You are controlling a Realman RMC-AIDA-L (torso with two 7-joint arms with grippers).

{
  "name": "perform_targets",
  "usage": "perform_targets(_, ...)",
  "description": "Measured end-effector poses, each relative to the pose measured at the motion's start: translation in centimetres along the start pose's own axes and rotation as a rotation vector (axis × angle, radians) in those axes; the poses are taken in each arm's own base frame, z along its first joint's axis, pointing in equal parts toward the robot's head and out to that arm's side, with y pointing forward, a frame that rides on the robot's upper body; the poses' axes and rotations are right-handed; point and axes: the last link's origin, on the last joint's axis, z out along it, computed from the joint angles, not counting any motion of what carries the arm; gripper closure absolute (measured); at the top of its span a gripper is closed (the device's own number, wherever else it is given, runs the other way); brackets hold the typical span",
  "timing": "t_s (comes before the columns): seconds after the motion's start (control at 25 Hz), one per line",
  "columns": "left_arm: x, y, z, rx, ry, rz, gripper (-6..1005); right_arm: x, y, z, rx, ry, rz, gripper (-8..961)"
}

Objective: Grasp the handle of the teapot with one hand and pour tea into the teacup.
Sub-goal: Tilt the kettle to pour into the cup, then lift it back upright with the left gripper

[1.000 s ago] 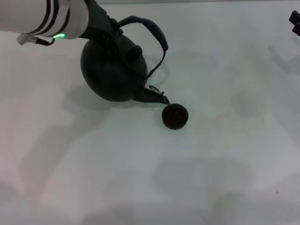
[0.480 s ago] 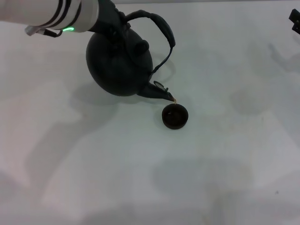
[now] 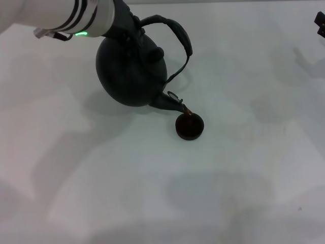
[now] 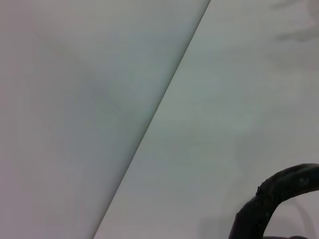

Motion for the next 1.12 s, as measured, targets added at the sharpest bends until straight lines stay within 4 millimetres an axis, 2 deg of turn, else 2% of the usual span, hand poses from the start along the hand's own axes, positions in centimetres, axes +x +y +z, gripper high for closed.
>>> perform_targets(1.12,-0.09,-0.15,0.02,0.005,0.004,-0.027,849,-0.16,-0.30,0.68,0.016,0.015,-0.017,82)
